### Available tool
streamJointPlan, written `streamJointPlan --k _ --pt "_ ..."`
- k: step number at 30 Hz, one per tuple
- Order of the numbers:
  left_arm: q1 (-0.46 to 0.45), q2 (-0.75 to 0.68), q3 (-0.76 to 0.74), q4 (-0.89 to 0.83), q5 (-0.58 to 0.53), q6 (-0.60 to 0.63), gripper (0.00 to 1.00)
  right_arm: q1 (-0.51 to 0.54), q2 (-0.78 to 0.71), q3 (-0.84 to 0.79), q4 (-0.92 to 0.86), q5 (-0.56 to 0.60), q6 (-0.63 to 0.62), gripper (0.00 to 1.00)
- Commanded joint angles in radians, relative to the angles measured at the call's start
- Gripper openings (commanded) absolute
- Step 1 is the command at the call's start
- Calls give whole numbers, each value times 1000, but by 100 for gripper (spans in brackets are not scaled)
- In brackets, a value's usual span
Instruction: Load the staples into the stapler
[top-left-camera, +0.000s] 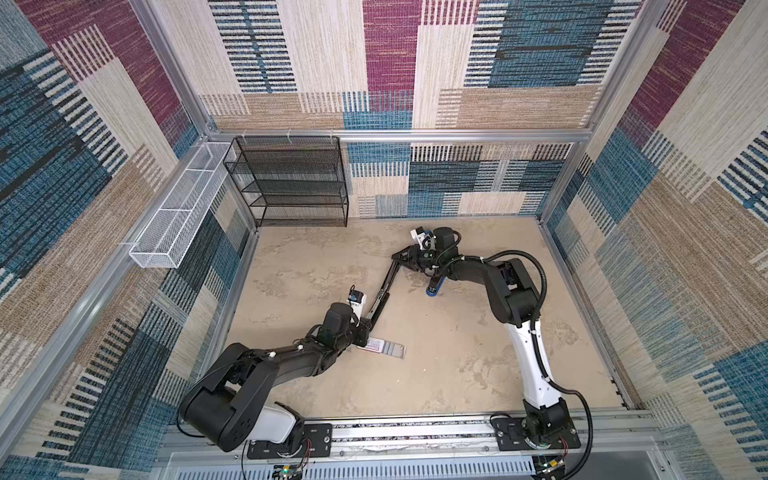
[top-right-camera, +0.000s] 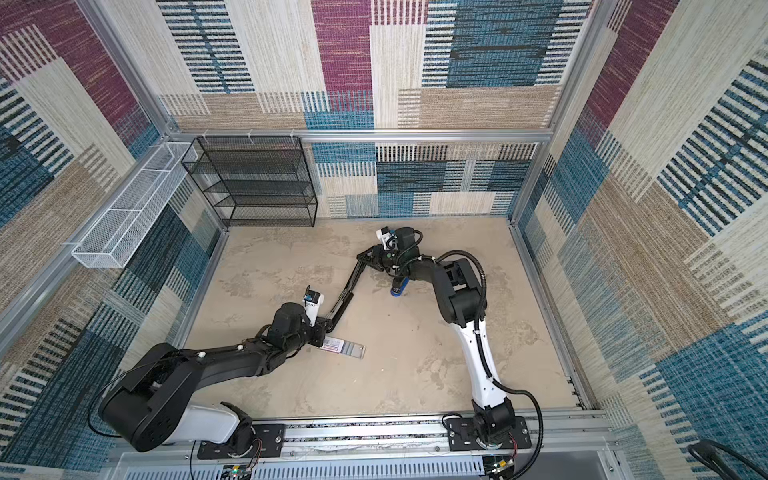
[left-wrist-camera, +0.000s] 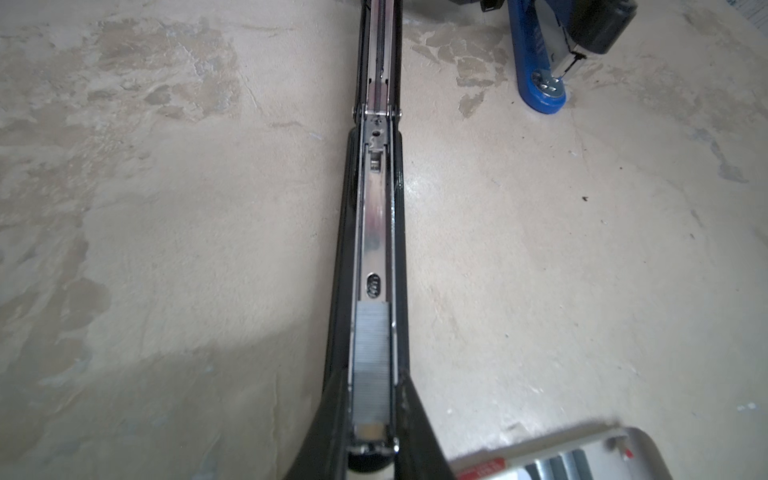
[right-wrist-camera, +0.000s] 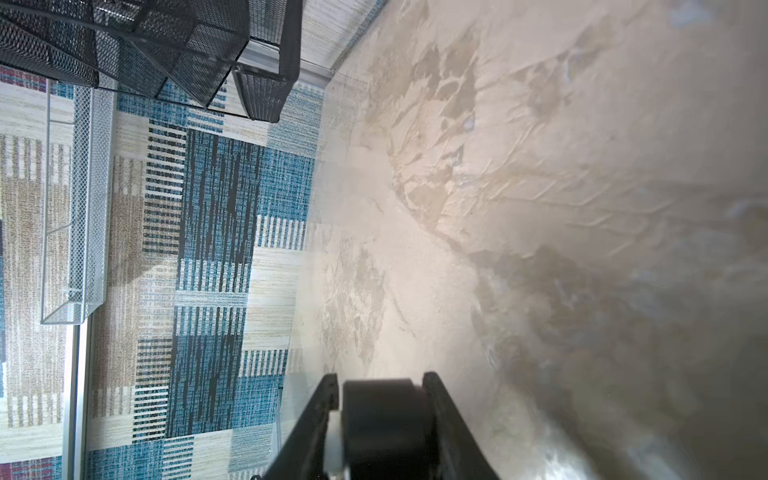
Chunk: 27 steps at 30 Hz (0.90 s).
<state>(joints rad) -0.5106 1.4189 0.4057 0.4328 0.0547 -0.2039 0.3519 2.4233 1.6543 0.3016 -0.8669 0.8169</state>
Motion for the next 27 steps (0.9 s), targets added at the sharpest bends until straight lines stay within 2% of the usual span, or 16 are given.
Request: streamJointPlan --k 1,14,27 --pt "1 0 5 47 -1 4 8 2 -36 -21 81 -29 -17 33" --pt "0 55 65 40 -4 15 9 29 -103 -37 44 -1 -124 39" --pt "0 104 136 30 11 38 9 58 -175 -46 -68 85 -259 45"
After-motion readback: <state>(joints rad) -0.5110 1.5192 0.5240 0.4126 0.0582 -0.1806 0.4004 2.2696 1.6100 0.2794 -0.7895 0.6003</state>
